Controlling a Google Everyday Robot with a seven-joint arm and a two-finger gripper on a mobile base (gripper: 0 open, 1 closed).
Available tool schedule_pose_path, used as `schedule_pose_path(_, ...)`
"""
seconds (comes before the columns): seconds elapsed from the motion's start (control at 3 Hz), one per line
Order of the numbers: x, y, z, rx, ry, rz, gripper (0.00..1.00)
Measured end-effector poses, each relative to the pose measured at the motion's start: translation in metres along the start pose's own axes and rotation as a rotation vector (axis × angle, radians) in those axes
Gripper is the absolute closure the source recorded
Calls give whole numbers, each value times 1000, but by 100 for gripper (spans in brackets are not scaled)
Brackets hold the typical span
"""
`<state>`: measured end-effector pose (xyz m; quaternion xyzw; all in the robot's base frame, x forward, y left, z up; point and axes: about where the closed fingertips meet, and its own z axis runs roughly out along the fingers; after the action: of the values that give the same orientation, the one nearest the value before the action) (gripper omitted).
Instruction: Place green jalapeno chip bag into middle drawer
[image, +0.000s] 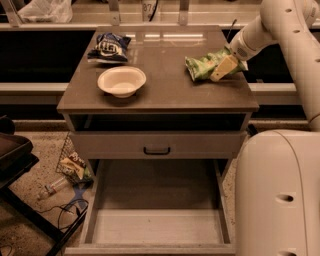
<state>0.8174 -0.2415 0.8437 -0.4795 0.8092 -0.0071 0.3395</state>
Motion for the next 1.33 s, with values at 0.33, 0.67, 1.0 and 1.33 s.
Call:
schedule_pose_path(0.33, -2, 2, 8, -14, -10, 2, 38)
schedule_pose_path(0.67, -2, 4, 12, -19, -9, 2, 61)
schedule_pose_path(1.0, -2, 4, 13, -21, -9, 1, 85)
schedule_pose_path(1.33, -2, 6, 17, -26, -7, 1, 100)
